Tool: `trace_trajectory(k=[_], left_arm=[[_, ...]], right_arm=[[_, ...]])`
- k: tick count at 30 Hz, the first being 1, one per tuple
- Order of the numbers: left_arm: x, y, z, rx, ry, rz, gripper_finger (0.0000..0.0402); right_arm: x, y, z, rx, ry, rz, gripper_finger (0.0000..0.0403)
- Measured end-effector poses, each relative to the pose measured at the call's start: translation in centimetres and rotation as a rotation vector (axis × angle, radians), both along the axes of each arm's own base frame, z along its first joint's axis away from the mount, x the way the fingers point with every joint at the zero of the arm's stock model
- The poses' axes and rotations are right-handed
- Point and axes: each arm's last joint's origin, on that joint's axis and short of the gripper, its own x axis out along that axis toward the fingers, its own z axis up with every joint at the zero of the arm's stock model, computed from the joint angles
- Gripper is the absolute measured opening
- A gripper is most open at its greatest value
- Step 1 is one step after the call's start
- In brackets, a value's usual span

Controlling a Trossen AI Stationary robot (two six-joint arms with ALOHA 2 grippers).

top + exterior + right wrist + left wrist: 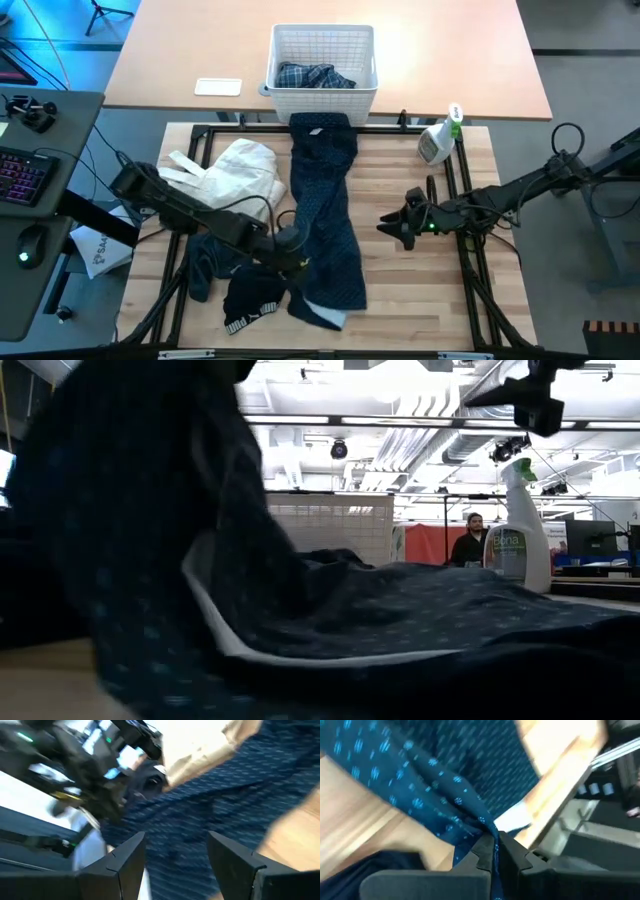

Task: Fold laundry
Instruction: Fold the navy blue polo shirt

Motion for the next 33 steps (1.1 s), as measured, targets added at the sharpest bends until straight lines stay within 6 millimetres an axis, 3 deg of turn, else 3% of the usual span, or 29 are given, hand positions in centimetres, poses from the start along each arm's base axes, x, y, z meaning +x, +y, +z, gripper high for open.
trace_trajectory(k=[4, 9, 11, 14, 17, 20, 23, 28, 33], left_arm=[[2.4, 0.6, 0.8, 0.044, -0.053, 0.034, 0.0001], [7.1, 0.5, -0.7, 0.181, -0.251, 0.011, 0.0001], [8.6, 0.5, -2.2, 0.128, -0.266, -0.038, 0.0002], [9.7, 0.9, -5.6, -0.037, -0.142, -0.138, 0.0022], [10.0, 0.9, -7.5, -0.206, -0.054, -0.248, 0.0059], [9.8, 0.6, -7.5, -0.317, -0.020, -0.349, 0.0091], [8.9, 0.2, -7.5, -0.321, 0.051, -0.400, 0.0107], [6.9, -0.2, -4.2, -0.314, 0.062, -0.423, 0.0110], [4.6, -0.6, -1.0, -0.185, 0.037, -0.389, 0.0109]], right_arm=[[-0.2, -0.1, -0.6, -0.026, 0.063, 0.001, 0.0204], [-0.2, -0.2, -0.9, -0.050, 0.100, 0.043, 0.0204], [-0.2, -0.2, -0.9, -0.045, 0.103, 0.064, 0.0204], [-0.2, -0.1, -0.9, -0.033, 0.105, 0.070, 0.0204], [-0.2, 0.0, -0.9, -0.001, 0.109, 0.086, 0.0204], [-0.2, 0.1, -0.9, 0.048, 0.117, 0.105, 0.0204], [-0.3, 0.4, -1.0, 0.083, 0.120, 0.109, 0.0204], [-0.3, 1.3, -1.4, 0.125, 0.152, 0.118, 0.0204], [0.8, 2.9, -2.8, 0.175, 0.216, 0.169, 0.0204]])
